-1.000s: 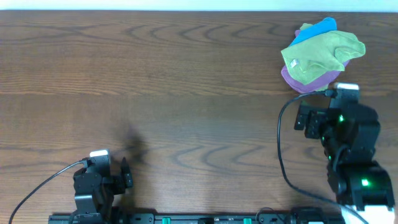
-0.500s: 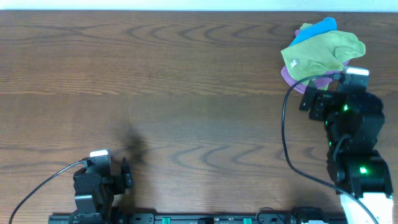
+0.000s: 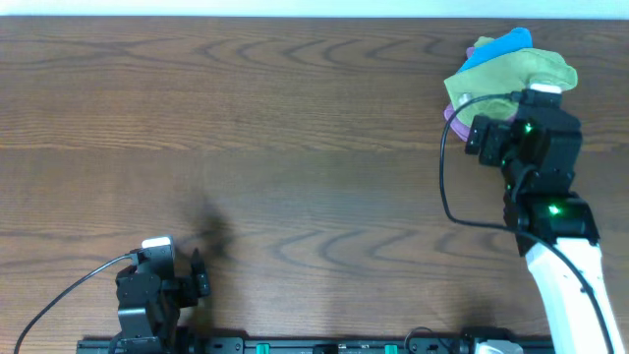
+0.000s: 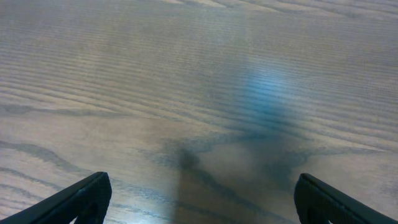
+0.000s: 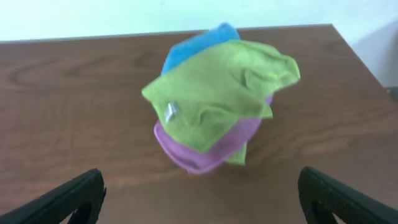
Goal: Fold the cloth
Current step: 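Reach the right gripper to the cloth pile and pinch the green towel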
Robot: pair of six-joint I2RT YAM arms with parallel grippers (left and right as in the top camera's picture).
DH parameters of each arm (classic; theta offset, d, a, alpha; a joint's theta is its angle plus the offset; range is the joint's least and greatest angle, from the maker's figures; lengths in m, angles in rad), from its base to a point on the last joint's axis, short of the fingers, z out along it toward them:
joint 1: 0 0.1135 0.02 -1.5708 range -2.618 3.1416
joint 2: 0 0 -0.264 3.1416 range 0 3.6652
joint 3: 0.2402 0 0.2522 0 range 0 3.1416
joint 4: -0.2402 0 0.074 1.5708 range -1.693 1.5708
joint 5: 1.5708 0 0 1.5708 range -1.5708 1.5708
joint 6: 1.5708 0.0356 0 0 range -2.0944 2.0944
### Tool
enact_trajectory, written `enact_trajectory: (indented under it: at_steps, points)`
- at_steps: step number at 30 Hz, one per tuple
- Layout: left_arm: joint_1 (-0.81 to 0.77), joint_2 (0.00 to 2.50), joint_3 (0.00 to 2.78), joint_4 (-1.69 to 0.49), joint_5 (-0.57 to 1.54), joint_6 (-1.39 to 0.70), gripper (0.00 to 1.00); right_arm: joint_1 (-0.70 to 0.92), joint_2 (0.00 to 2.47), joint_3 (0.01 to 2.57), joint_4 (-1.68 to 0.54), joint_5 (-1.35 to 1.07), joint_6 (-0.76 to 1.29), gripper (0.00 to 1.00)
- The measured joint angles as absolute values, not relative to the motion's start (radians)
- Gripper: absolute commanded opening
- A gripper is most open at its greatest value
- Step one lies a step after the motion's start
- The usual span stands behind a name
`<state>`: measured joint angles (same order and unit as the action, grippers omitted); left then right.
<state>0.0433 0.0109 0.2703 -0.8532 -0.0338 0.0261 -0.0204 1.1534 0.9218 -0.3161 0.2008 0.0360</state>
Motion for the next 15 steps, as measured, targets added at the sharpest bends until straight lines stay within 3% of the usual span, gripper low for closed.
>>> enact_trajectory:
  at_steps: [15]
  points:
    - [0.043,0.011,0.270,-0.853,-0.034,0.026,0.95,-0.121,1.446,0.922,0.131,0.198,0.037,0.99]
